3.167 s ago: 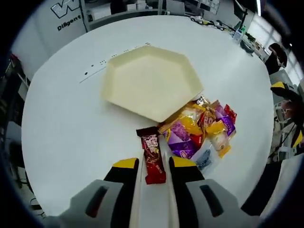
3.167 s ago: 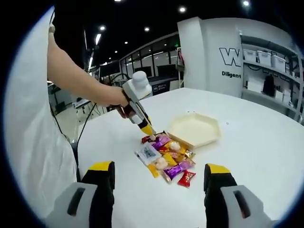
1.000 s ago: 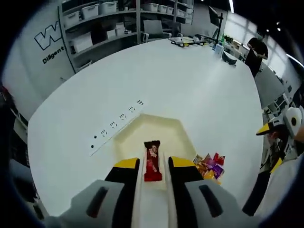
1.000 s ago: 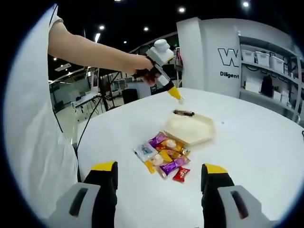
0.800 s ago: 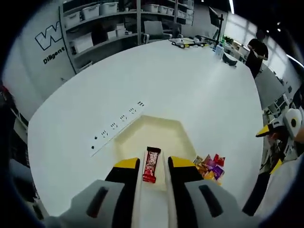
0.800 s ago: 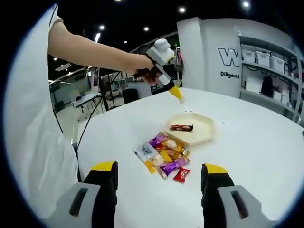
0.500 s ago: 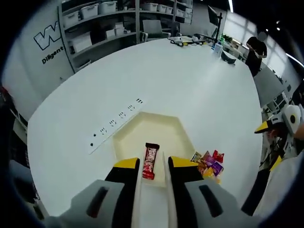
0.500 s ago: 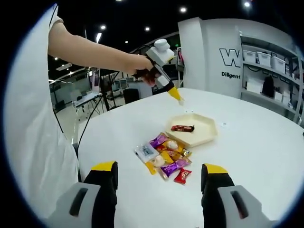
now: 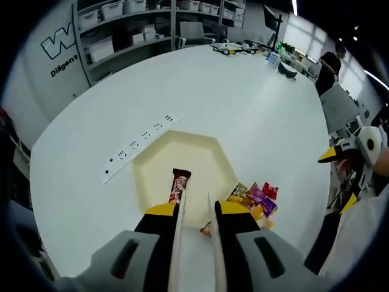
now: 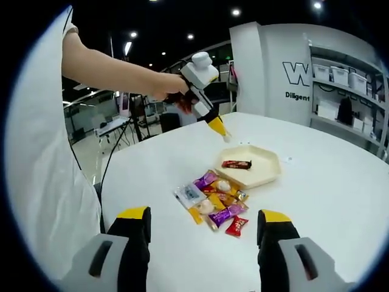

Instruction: Place the target food into the container with the food tongs after gripping and lifting it, then release it inside without dropping or visibly crushing the food.

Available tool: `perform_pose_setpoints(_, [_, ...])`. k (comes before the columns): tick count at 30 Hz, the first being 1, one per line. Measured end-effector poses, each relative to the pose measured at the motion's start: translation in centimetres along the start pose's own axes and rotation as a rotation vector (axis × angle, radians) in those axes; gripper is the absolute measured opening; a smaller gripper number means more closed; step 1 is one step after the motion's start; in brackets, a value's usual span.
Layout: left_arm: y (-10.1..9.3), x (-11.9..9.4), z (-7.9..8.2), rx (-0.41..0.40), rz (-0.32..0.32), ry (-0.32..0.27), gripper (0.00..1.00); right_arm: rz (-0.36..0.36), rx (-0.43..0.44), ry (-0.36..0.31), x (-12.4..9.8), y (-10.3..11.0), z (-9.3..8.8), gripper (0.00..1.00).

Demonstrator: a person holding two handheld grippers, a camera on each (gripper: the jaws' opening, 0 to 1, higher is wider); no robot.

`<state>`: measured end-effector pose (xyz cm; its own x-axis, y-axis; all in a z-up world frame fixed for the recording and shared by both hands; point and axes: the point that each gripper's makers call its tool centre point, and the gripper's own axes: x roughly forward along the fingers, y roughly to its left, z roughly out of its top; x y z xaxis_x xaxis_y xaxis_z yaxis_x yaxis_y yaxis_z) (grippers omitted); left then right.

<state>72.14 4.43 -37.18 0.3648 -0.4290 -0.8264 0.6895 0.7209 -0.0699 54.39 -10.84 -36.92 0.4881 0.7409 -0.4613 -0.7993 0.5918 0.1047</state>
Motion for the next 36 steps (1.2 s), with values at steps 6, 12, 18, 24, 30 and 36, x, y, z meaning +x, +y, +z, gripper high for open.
perform_pose_setpoints(6, [-0.6,-0.4,-1.0,-0.031,-0.005,0.006,0.22,0.005,-0.004,-0.002,0.1,0.1,0.1,0.69])
perform_pose_setpoints(12, [-1.6,-0.7,-2.2,-0.051,-0.016,0.006,0.22,0.012,-0.008,0.001,0.1,0.4,0.1,0.69])
perform_pose_setpoints(18, [-2.3,-0.6,-3.5,-0.073,-0.022,0.012,0.22,0.016,-0.012,0.000,0.1,0.6,0.2,0.69])
perform_pose_setpoints(24, [-3.3,-0.2,-4.9,-0.105,-0.025,0.024,0.22,0.017,-0.014,0.003,-0.1,0.7,0.0,0.69])
perform_pose_setpoints(30, [-4.4,0.6,-6.8,-0.139,-0.029,0.039,0.22,0.017,-0.013,0.005,-0.3,0.6,-0.1,0.69])
perform_pose_setpoints(36, [-5.0,1.3,-8.3,-0.163,-0.023,0.051,0.22,0.019,-0.013,0.011,-0.4,0.6,-0.3,0.69])
